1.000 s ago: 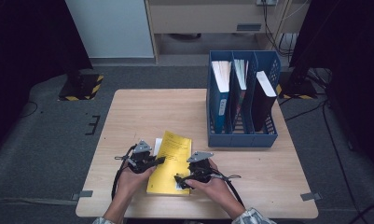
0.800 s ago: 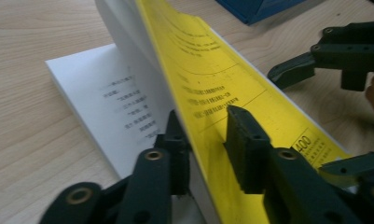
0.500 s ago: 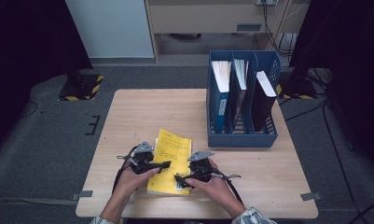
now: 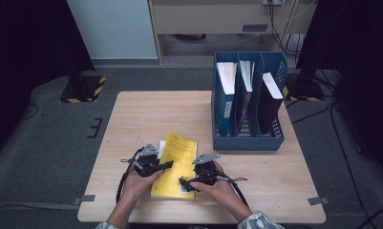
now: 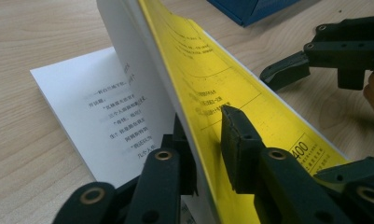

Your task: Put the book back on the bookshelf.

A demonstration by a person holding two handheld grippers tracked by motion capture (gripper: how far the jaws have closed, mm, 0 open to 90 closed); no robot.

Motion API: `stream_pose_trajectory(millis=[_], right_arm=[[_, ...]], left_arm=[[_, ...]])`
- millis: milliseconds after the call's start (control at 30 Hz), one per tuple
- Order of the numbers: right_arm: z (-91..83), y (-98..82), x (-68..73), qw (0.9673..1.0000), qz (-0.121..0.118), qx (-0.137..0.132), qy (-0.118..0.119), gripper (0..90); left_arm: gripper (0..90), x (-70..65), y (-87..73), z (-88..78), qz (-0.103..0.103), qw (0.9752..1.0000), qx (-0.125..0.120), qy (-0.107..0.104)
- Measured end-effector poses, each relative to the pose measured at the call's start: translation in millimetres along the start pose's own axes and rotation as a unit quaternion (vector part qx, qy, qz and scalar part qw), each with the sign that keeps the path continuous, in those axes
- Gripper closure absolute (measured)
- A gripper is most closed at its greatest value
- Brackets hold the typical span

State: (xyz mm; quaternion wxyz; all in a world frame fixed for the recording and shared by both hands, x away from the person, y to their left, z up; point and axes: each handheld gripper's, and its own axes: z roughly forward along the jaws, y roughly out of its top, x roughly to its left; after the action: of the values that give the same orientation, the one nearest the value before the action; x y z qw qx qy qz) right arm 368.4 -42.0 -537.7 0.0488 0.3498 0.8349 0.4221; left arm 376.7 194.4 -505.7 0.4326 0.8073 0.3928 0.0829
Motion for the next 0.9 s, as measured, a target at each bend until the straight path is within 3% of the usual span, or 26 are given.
stream_pose_trajectory(millis=[467,900], right_arm=[[0.8,5.4,-13.5,0.9995,0.022,-0.004,0.022,2.2],[5.6,10.4,-17.6,0.9967,0.044,-0.011,0.067,5.2]], left_arm=[[84.2,-7.8,5.7,-12.2,0.001,0.9993,-0.037,-0.004],[86.3,-1.7,7.3,-28.3,-0.019,0.9971,-0.069,-0.027]])
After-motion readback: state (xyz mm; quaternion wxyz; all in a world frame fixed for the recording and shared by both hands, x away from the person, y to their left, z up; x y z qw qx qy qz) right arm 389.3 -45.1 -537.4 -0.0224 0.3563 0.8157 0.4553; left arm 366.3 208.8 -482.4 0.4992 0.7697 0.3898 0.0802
